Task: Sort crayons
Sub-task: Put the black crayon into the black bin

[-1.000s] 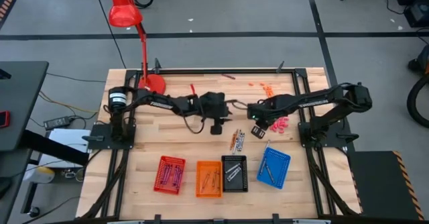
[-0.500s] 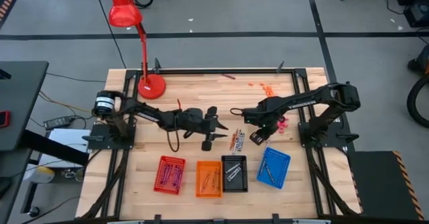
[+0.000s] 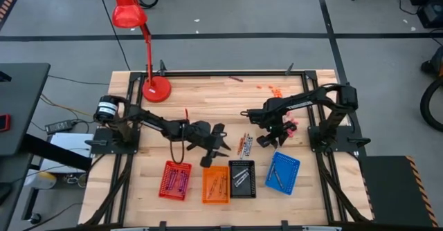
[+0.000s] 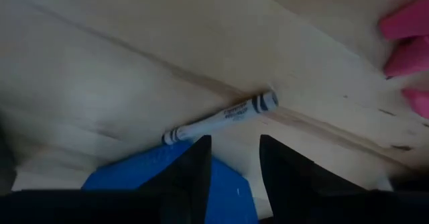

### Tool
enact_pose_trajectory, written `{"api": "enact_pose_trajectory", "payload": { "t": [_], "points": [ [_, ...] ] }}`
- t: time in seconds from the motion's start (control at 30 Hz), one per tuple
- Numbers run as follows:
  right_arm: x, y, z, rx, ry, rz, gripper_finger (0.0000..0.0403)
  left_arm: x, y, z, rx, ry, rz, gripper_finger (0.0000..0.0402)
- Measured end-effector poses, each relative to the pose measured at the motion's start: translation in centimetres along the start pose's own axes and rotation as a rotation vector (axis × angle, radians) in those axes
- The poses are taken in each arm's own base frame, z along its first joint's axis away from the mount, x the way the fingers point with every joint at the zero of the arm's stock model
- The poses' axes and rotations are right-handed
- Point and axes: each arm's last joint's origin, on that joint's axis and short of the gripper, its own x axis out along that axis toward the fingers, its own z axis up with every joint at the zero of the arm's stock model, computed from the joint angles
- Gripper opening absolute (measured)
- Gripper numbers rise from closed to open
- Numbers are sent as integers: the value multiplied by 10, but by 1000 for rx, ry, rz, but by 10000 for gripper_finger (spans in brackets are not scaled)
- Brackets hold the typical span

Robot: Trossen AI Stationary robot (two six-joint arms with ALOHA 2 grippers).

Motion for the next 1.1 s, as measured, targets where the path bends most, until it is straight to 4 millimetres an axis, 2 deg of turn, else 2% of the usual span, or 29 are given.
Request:
{"api": "enact_pose_trajectory", "payload": {
  "t": [0.27,0.6,0.77,1.0,1.1],
  "points": [
    [18,-2,12,48,97,-20,131,1,-11,-10,3,110,-43,141],
    [21,-5,22,70,99,-12,130,0,-12,-15,31,169,-55,141],
    [5,0,26,23,-26,-42,129,0,-12,-15,51,169,-57,141],
    [-43,17,34,32,-335,-56,129,0,-9,-15,89,156,-50,142],
    [-56,25,41,37,-449,-16,129,-1,-5,-17,80,171,-41,142]
  ]
}}
